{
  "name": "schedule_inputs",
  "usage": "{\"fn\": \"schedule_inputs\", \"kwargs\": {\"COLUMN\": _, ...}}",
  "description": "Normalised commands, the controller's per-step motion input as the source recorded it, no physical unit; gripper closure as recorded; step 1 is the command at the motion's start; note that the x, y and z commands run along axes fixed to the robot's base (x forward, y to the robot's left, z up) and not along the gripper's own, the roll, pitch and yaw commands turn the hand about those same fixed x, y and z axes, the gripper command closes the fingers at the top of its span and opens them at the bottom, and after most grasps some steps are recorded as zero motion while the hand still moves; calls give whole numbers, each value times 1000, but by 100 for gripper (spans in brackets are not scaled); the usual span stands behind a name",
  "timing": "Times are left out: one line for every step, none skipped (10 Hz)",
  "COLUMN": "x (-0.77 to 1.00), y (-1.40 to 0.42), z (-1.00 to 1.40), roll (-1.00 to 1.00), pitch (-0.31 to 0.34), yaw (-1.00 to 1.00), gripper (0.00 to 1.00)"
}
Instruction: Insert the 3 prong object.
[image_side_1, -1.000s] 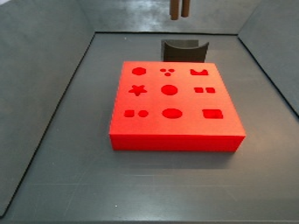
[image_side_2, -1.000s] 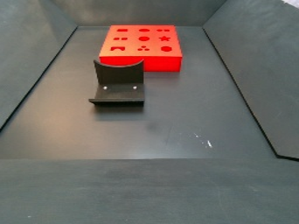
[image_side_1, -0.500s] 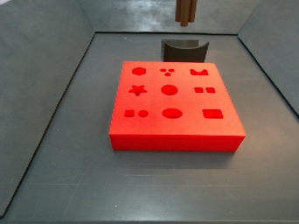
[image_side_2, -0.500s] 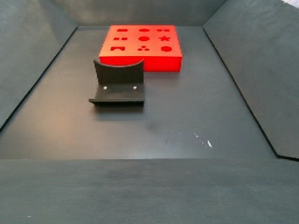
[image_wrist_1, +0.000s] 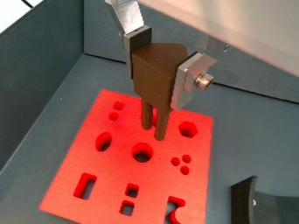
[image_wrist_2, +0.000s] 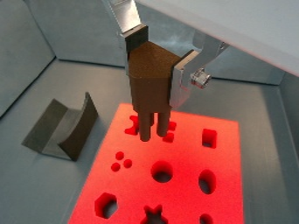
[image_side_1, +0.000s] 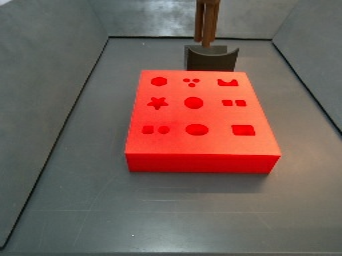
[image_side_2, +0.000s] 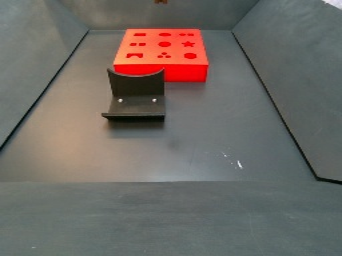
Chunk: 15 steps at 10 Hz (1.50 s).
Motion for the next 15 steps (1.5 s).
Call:
{"fn": "schedule_inputs", "kwargs": {"x": 234, "y": 177, "z": -257, "roll": 19, "pitch": -11, "yaw": 694, "gripper": 100}}
{"fn": "schedule_inputs", "kwargs": {"x": 0, "y": 54, "z": 0, "roll": -40, "pitch": 0, "yaw": 23, "gripper": 100}}
{"fn": "schedule_inputs", "kwargs": {"x": 0, "y": 0, "z": -77, "roll": 0, "pitch": 0, "yaw": 51, "gripper": 100}}
{"fn": "schedule_inputs", "kwargs": {"x": 163, "y": 283, "z": -103, "roll": 0, "pitch": 234, "yaw": -666, "gripper": 100}}
{"fn": "schedule_inputs", "kwargs": {"x": 6, "y": 271, "z": -169, "roll": 0, "pitch": 296, "yaw": -740, "gripper": 100}}
{"fn": "schedule_inputs", "kwargs": {"x": 0, "y": 263, "z": -171, "roll": 0, "pitch": 300, "yaw": -751, "gripper": 100}}
{"fn": "schedule_inputs", "kwargs": {"x": 0, "y": 260, "z": -171, "roll": 0, "pitch": 301, "yaw": -754, "gripper": 100}}
{"fn": "schedule_inputs", "kwargs": {"x": 0, "y": 257, "z": -171, "roll": 0, "pitch": 300, "yaw": -760, "gripper": 100}}
{"fn": "schedule_inputs", "kwargs": {"x": 0, "y": 209, "z": -137, "roll": 0, "pitch": 296, "yaw": -794, "gripper": 100}}
{"fn": "schedule_inputs", "kwargs": {"x": 0, "y": 126, "z": -71, "roll": 0, "pitch": 280, "yaw": -857, "gripper": 100}}
{"fn": "schedule_inputs", "kwargs": {"x": -20, "y": 37, "z": -6, "roll": 0, "pitch": 256, "yaw": -909, "gripper": 100}}
{"fn": "schedule_inputs", "kwargs": {"x": 0, "y": 0, "z": 94, "roll": -63, "pitch": 143, "yaw": -951, "gripper": 100}}
{"fn": "schedule_inputs", "kwargs": {"x": 57, "y": -46, "z": 277, "roll": -134, "pitch": 53, "yaw": -974, "gripper": 100}}
{"fn": "schedule_inputs", "kwargs": {"x": 74, "y": -46, "z": 294, "roll": -149, "pitch": 44, "yaw": -974, "gripper": 100}}
{"fn": "schedule_inputs", "kwargs": {"x": 74, "y": -46, "z": 297, "roll": -147, "pitch": 43, "yaw": -974, "gripper": 100}}
